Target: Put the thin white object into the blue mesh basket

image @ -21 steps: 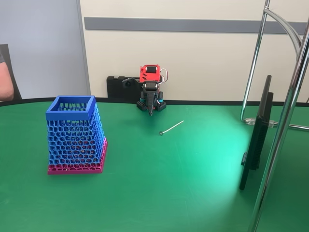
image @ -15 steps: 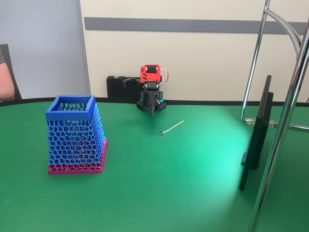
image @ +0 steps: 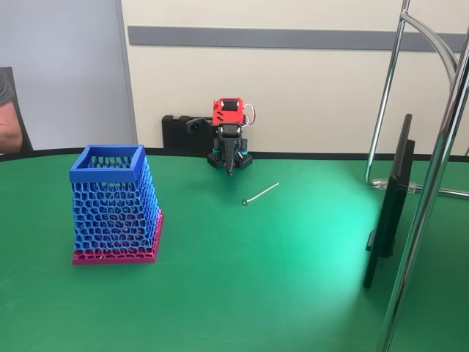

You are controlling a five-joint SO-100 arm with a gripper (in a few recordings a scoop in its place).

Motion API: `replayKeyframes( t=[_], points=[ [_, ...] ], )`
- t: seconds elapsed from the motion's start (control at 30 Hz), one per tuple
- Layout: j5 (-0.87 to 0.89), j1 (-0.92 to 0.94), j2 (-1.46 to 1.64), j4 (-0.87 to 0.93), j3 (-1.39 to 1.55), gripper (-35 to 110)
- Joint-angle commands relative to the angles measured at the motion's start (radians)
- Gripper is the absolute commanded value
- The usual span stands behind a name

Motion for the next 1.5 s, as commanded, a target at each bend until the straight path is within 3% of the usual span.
replayKeyframes(
  t=[0.0,0.5,0.67,0.77,0.87,1.03,1.47],
  points=[
    [-0.006,-0.006,0.006,-0.003,0.008,1],
    [-0.008,-0.006,0.006,-0.003,0.008,1],
    [0.011,-0.006,0.006,-0.005,0.008,12],
    [0.025,-0.005,0.006,-0.002,0.008,1],
    [0.025,-0.006,-0.006,-0.017,0.008,1],
    [-0.057,-0.014,-0.144,-0.120,-0.029,1],
    [-0.224,-0.138,-0.565,-0.043,-0.334,1]
  ],
)
